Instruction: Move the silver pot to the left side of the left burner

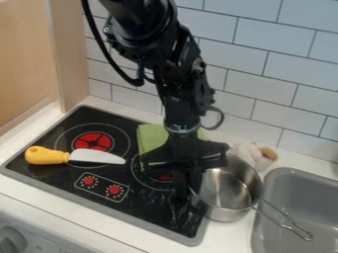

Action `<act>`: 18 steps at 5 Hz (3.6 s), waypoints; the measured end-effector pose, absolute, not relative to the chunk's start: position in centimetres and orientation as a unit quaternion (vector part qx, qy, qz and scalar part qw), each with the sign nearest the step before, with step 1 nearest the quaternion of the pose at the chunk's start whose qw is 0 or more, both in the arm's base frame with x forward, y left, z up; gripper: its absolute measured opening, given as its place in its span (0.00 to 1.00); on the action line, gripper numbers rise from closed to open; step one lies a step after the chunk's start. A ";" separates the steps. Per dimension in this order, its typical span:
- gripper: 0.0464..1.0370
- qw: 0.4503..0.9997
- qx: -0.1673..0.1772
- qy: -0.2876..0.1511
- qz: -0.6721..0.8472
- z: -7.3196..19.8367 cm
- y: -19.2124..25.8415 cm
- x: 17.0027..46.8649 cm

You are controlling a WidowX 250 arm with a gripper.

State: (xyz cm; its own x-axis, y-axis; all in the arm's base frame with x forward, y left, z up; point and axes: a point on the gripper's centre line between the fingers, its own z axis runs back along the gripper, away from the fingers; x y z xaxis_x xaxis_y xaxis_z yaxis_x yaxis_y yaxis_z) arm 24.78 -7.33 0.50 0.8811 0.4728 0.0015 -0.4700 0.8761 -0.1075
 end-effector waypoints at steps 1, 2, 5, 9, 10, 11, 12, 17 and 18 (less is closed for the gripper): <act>0.02 0.969 -0.058 -0.010 0.238 0.5 -7.4 25.2; 0.02 0.973 -0.063 -0.009 0.220 0.9 -7.5 25.5; 0.02 0.965 -0.071 -0.058 0.245 5.1 -5.2 26.3; 0.02 0.905 -0.092 -0.092 0.405 6.9 5.3 25.5; 0.02 0.891 -0.082 -0.075 0.440 5.7 7.2 25.0; 0.02 0.885 -0.072 -0.080 0.453 5.5 8.8 26.2; 0.02 0.872 -0.069 -0.060 0.481 4.1 10.2 25.7; 0.05 0.852 -0.057 -0.039 0.519 1.2 12.0 26.8; 0.22 0.836 -0.053 -0.041 0.544 1.2 12.2 26.8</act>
State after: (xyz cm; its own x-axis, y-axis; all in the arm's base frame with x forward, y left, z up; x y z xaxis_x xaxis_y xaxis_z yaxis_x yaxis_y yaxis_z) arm 26.80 12.20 1.19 0.4038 0.9148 0.0098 -0.9061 0.4014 -0.1336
